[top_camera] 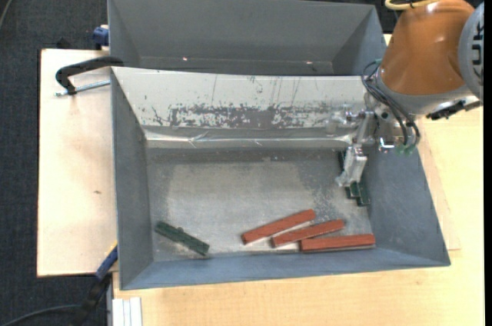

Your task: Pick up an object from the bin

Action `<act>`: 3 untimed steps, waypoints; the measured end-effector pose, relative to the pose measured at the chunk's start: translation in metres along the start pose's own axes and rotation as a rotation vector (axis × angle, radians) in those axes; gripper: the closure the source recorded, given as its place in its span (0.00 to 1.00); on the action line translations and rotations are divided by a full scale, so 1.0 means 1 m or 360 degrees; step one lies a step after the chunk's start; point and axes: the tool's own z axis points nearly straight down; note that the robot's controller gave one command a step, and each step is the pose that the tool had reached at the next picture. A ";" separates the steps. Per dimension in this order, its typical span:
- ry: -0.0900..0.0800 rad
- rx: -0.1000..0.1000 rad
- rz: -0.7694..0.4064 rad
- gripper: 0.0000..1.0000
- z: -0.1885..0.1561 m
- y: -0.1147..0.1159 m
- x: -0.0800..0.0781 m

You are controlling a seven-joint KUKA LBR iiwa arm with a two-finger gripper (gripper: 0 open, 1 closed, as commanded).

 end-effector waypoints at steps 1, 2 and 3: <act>-0.0005 -0.0001 -0.0322 0.00 0.116 0.060 0.052; -0.0017 -0.0001 -0.0502 0.00 0.082 0.113 0.065; -0.0016 0.0008 -0.0561 0.00 0.083 0.039 0.063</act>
Offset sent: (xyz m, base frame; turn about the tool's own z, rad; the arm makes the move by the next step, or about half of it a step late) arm -0.0516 0.0581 -0.1137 -0.2007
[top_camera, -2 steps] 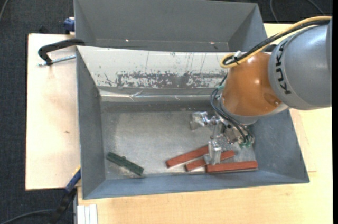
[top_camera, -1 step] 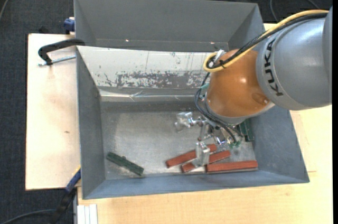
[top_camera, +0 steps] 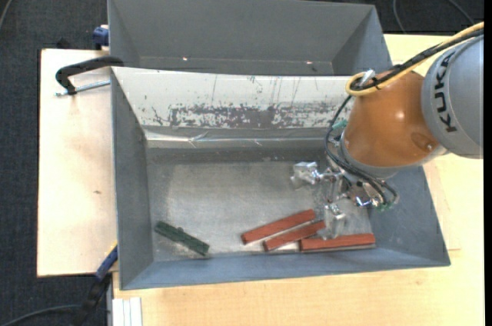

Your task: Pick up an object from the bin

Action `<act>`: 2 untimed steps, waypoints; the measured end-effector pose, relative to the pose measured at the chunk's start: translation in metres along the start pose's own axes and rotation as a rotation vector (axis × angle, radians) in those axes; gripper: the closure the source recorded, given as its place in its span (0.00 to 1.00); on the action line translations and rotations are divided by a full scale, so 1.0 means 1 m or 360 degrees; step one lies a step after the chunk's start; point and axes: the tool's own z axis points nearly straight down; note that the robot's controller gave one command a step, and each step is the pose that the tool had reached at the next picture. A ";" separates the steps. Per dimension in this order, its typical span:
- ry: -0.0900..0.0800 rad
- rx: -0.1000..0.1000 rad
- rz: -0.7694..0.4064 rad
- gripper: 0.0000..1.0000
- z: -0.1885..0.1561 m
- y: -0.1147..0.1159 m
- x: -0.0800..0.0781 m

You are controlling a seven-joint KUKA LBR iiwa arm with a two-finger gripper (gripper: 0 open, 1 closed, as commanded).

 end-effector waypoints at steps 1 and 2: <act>0.0009 -0.0010 -0.0163 0.00 0.031 0.048 -0.009; 0.0007 -0.0007 -0.0162 0.00 0.030 0.049 -0.010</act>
Offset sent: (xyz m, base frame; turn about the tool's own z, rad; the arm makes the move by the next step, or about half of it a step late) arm -0.0078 0.0461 -0.0310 -0.0988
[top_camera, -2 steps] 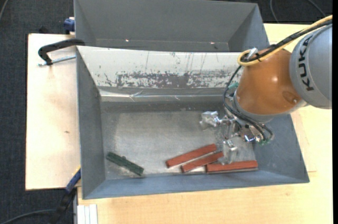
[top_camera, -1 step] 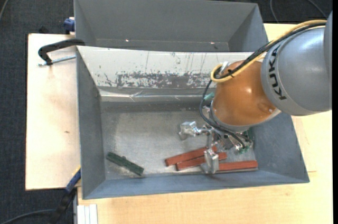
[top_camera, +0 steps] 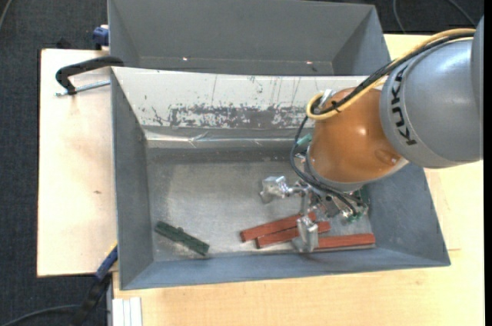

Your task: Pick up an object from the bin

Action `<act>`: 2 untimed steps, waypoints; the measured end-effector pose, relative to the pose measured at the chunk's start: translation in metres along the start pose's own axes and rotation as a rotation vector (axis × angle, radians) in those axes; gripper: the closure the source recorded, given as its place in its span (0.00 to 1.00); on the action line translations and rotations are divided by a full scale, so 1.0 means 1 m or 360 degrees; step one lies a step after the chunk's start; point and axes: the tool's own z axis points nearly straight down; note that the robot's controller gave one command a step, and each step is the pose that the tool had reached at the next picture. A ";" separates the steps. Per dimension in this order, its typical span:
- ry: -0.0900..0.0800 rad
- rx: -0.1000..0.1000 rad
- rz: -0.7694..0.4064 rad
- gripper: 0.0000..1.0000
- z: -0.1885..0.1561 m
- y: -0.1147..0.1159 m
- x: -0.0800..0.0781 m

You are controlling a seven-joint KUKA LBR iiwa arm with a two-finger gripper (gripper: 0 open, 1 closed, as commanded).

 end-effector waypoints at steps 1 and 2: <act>-0.0007 0.0002 0.0000 1.00 -0.002 0.000 -0.001; -0.0010 0.0003 0.0000 1.00 -0.011 0.000 -0.003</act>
Offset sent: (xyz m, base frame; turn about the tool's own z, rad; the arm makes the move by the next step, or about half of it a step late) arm 0.0000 0.0000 0.0000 0.0000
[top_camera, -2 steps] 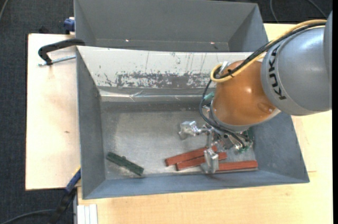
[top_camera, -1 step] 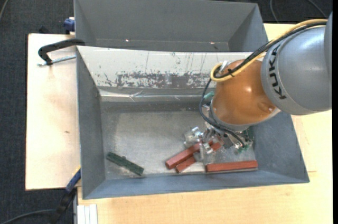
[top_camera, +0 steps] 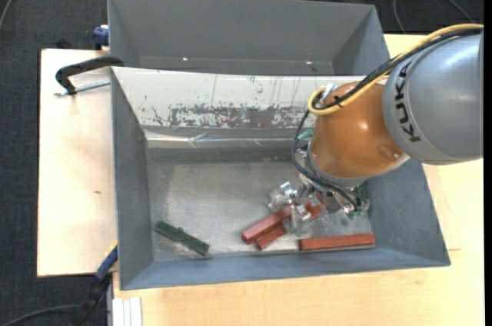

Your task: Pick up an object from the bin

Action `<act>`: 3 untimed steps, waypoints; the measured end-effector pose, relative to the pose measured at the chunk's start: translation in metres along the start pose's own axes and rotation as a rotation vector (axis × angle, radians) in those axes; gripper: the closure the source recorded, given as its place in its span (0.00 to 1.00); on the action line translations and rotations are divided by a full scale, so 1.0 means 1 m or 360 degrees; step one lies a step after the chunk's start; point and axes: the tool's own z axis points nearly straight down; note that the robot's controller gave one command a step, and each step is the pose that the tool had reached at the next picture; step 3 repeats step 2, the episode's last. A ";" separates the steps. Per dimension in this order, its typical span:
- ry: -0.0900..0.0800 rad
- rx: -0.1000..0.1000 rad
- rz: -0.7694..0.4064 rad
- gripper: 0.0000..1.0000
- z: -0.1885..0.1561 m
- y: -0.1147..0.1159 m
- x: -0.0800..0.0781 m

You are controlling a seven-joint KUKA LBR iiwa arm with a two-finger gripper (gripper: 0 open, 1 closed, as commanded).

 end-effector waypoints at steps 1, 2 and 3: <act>-0.0003 0.0002 0.0001 1.00 -0.034 0.000 -0.002; -0.0012 0.0006 0.0002 1.00 -0.120 -0.001 -0.006; -0.0012 0.0006 0.0002 1.00 -0.120 -0.001 -0.006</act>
Offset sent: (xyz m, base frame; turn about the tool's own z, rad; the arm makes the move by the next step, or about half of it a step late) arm 0.0000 -0.0002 0.0317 0.0000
